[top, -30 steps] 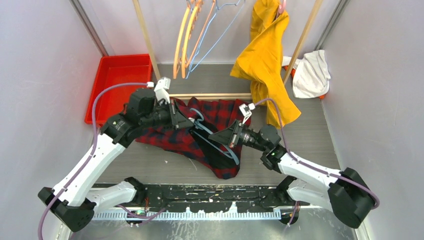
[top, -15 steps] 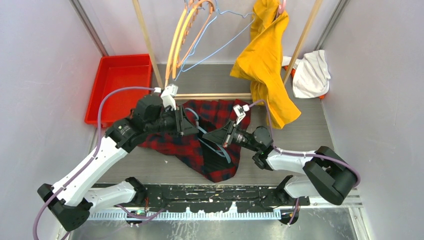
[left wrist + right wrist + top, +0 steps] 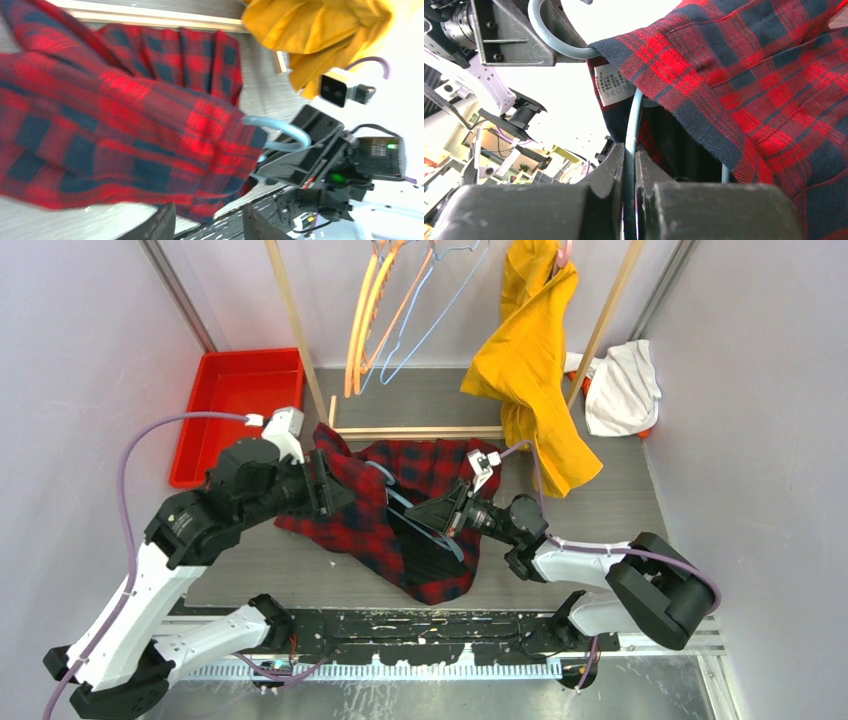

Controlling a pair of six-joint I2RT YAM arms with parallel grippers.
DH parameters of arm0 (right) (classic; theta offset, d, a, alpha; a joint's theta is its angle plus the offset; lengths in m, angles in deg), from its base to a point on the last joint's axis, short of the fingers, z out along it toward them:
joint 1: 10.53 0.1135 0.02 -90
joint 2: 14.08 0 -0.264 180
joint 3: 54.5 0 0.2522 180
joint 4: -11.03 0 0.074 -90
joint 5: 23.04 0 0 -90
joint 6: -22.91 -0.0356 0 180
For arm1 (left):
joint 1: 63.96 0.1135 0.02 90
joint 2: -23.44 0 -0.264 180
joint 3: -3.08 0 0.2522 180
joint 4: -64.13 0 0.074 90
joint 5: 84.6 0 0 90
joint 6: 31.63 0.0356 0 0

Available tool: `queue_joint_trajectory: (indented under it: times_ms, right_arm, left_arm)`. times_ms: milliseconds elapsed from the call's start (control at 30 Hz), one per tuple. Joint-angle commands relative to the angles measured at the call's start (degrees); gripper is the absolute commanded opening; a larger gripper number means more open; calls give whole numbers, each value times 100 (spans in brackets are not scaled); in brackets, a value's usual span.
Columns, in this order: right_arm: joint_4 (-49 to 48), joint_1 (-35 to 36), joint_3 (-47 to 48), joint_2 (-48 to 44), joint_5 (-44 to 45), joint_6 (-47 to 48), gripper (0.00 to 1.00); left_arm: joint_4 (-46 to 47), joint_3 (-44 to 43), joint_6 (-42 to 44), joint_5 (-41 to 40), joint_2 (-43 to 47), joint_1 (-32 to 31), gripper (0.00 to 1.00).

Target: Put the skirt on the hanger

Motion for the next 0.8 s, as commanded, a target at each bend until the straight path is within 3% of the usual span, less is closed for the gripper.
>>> queue_joint_trajectory:
  times_ms: [0,100,167,367,467,767]
  right_arm:
    - [-965,42,327,-404,50,274,1]
    - [-965,42,335,-559,8,275,1]
    - [-970,50,327,-653,23,289,1]
    - [-966,93,525,-823,94,498,1]
    - [-966,118,698,-982,56,569,1]
    - [-951,156,1012,-1979,342,636,1]
  left_arm:
    - [-742,-354,-205,-1393,122,24,54]
    - [-804,-508,-485,-1580,-33,156,62]
    - [-819,-672,-724,-1505,-227,238,75]
    - [-1197,-1411,-1010,-1524,-620,310,83]
    - [-1283,-1804,-982,-1874,-490,325,99]
    - [-2190,-3820,-723,-2202,-832,327,99]
